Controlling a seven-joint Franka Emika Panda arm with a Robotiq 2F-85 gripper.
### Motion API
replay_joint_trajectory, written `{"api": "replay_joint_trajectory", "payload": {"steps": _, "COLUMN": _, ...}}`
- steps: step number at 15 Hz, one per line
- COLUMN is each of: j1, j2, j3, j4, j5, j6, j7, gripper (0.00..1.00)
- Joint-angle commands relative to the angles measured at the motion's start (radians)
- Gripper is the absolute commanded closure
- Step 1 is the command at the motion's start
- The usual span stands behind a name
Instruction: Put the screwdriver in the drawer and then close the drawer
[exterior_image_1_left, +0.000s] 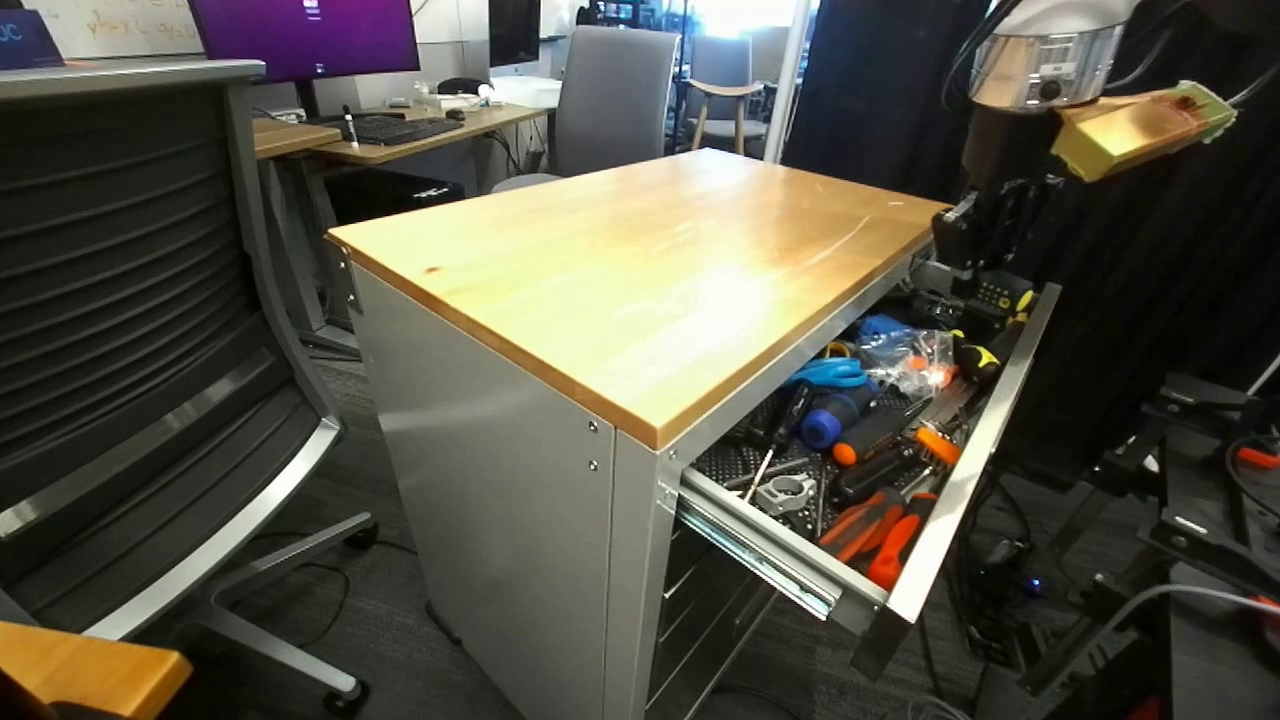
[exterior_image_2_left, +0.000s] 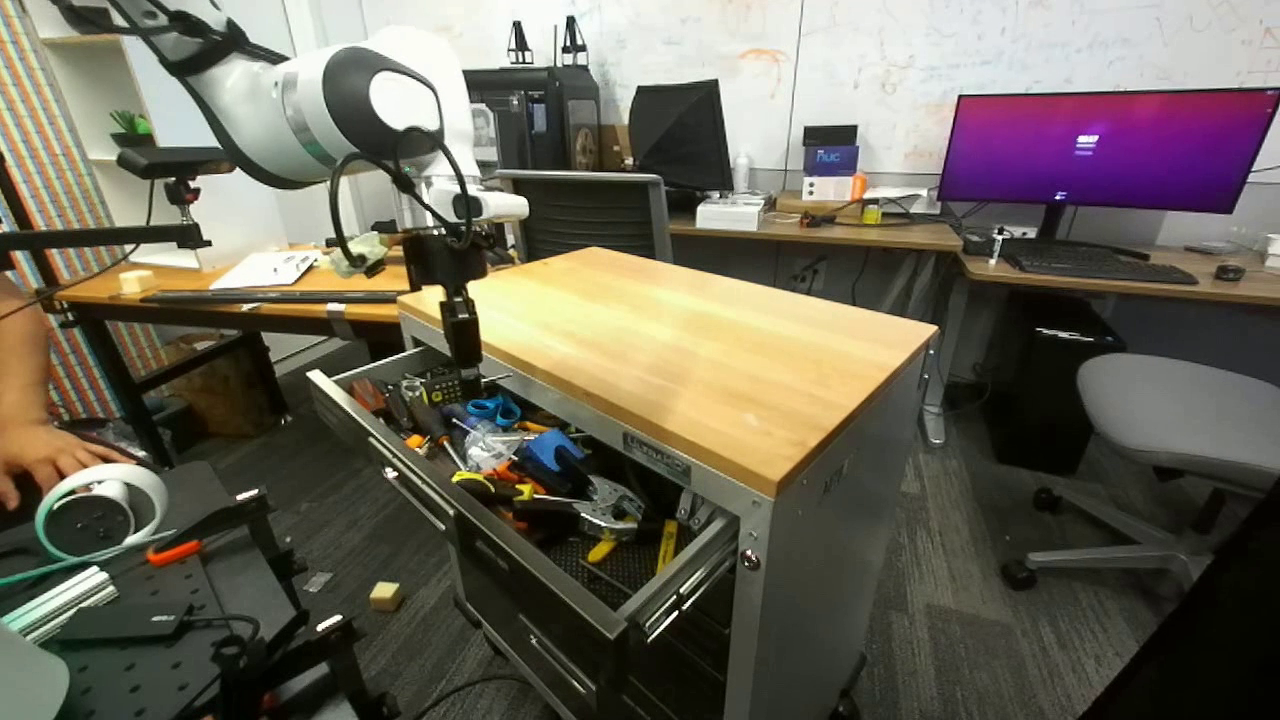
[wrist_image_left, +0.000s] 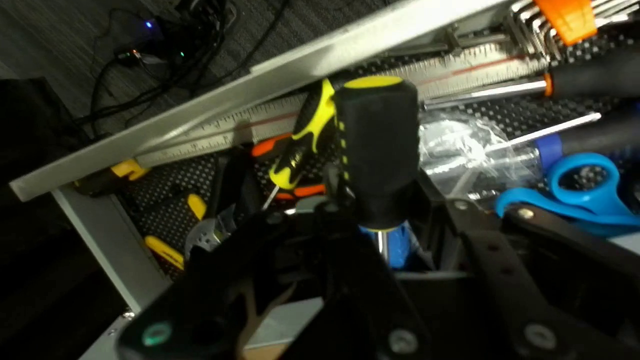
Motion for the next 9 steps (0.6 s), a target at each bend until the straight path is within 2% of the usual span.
{"api": "replay_joint_trajectory", "payload": {"steps": 1, "j1": 0.036, "j2": 0.192, "j3": 0.066, "j4": 0.174, "j5": -0.028, "j6": 0.064, "j7": 0.174, "gripper": 0.88}}
{"api": "replay_joint_trajectory", "payload": {"steps": 2, "j1": 0.052, "j2": 0.231, "j3": 0.066, "j4": 0.21, "j5": -0.045, "j6": 0.061, "j7": 0.205, "gripper": 0.87}}
{"api": "replay_joint_trajectory", "payload": {"steps": 3, "j1": 0.074, "j2": 0.265, "j3": 0.064, "j4": 0.248, "j5": -0.044, "j6": 0.048, "j7": 0.223, "gripper": 0.79}}
{"api": "replay_joint_trajectory", "payload": {"steps": 4, "j1": 0.101, "j2": 0.294, "j3": 0.057, "j4": 0.282, "j5": -0.055, "j6": 0.016, "j7": 0.254, "gripper": 0.42}}
{"api": "replay_joint_trajectory", "payload": {"steps": 5, "j1": 0.118, "j2": 0.318, "j3": 0.045, "j4": 0.307, "j5": -0.057, "j6": 0.02, "j7": 0.27, "gripper": 0.86}}
{"api": "replay_joint_trajectory", "payload": {"steps": 6, "j1": 0.131, "j2": 0.337, "j3": 0.04, "j4": 0.331, "j5": -0.047, "j6": -0.004, "j7": 0.272, "gripper": 0.88}}
{"api": "replay_joint_trajectory", "payload": {"steps": 7, "j1": 0.135, "j2": 0.339, "j3": 0.043, "j4": 0.34, "j5": -0.022, "j6": -0.039, "j7": 0.257, "gripper": 0.79}}
{"api": "replay_joint_trajectory", "payload": {"steps": 8, "j1": 0.14, "j2": 0.339, "j3": 0.043, "j4": 0.346, "j5": -0.015, "j6": -0.068, "j7": 0.247, "gripper": 0.48}}
{"api": "replay_joint_trajectory", "payload": {"steps": 9, "j1": 0.141, "j2": 0.337, "j3": 0.043, "j4": 0.35, "j5": -0.013, "j6": -0.083, "j7": 0.241, "gripper": 0.48}}
